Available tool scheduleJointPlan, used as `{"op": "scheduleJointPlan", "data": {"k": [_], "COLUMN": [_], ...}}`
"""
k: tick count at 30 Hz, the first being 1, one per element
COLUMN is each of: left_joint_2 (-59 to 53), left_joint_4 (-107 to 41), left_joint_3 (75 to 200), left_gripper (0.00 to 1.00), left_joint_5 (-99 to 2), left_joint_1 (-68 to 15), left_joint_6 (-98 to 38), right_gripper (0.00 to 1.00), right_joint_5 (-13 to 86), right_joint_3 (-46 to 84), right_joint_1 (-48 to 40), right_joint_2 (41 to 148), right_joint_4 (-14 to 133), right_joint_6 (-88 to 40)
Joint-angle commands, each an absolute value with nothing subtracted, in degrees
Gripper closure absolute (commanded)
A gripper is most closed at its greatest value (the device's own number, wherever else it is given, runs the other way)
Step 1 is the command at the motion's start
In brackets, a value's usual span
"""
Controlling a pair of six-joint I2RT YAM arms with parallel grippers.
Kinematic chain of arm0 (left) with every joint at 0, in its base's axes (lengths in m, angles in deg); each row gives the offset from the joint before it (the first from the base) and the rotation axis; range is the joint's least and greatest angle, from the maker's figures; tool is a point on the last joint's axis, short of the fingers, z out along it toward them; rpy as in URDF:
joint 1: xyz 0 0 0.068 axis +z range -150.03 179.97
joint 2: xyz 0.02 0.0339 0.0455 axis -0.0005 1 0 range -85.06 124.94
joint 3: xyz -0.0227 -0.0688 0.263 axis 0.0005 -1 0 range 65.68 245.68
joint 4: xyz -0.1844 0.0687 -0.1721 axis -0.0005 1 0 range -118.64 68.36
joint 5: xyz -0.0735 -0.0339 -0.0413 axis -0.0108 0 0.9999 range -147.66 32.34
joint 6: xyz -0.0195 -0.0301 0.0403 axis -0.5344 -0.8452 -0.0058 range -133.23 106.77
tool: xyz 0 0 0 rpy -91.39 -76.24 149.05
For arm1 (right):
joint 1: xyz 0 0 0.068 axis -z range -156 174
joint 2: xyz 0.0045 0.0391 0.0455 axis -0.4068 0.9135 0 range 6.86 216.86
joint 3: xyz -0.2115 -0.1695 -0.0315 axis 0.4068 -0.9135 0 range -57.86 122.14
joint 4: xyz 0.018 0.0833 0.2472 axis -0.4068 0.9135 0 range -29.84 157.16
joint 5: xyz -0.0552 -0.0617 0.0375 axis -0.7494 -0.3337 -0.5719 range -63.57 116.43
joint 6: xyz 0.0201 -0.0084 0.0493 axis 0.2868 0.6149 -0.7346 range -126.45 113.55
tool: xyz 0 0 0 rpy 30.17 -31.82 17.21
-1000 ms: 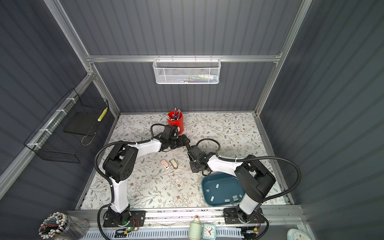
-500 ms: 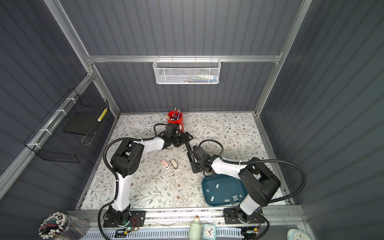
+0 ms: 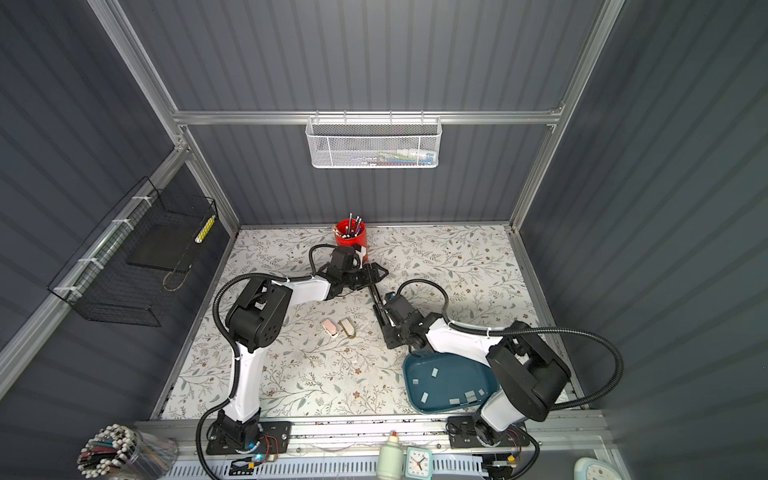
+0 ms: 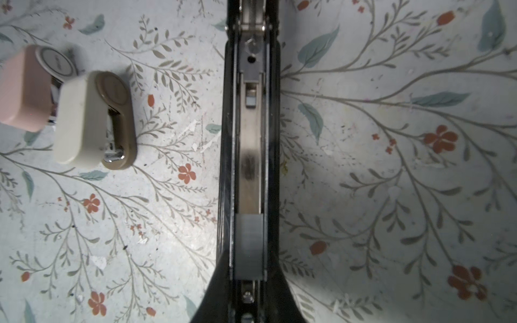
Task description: Load the staples into the stapler
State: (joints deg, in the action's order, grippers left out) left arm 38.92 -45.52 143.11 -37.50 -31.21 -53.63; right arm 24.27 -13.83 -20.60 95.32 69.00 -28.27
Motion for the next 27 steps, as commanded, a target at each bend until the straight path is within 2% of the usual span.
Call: {"op": "scheduleJointPlan", "data": {"k": [1, 5, 10, 13, 20, 26, 27], "left_joint_2": [33.6, 31.7, 28.1, 27.8, 24.8, 23.8, 23.8], "left_joint_4": [-52.8, -57.8, -60.7, -65.7, -71.3, -72.7, -72.8], "left_joint_3": [140.4, 136.1, 130.5, 127.0, 119.6, 116.9, 116.7], "left_gripper": [0.30, 0.38, 0.37, 0.37, 0.36, 0.36, 0.35], "left_joint_5": [-37.9, -36.9, -42.3, -41.4, -42.0, -39.5, -39.2], "left_joint_1": [-32.8, -35.1, -39.7, -39.9, -42.1, -42.2, -42.1], "left_joint_6": [-46.2, -43.1, -38.1, -38.9, -33.5, -29.5, -28.7], "right_gripper": [1.00, 1.00, 1.00, 0.94, 0.99, 0.84, 0.77], "right_joint_5": [21.7, 21.2, 20.4, 19.4, 11.6, 10.4, 10.1], "right_joint_3": [-12.8, -13.0, -13.7, -15.7, -24.8, -28.3, -28.0], "right_joint_1": [-21.0, -21.0, -21.0, -21.0, -22.4, -22.5, -22.6], "right_joint_2": [96.4, 96.2, 95.3, 93.1, 89.3, 90.5, 90.8], "right_joint_4": [69.0, 68.1, 66.5, 64.7, 53.3, 46.9, 47.4], "right_joint_6": [-26.8, -27.0, -28.1, -29.6, -32.3, -30.3, -30.5]}}
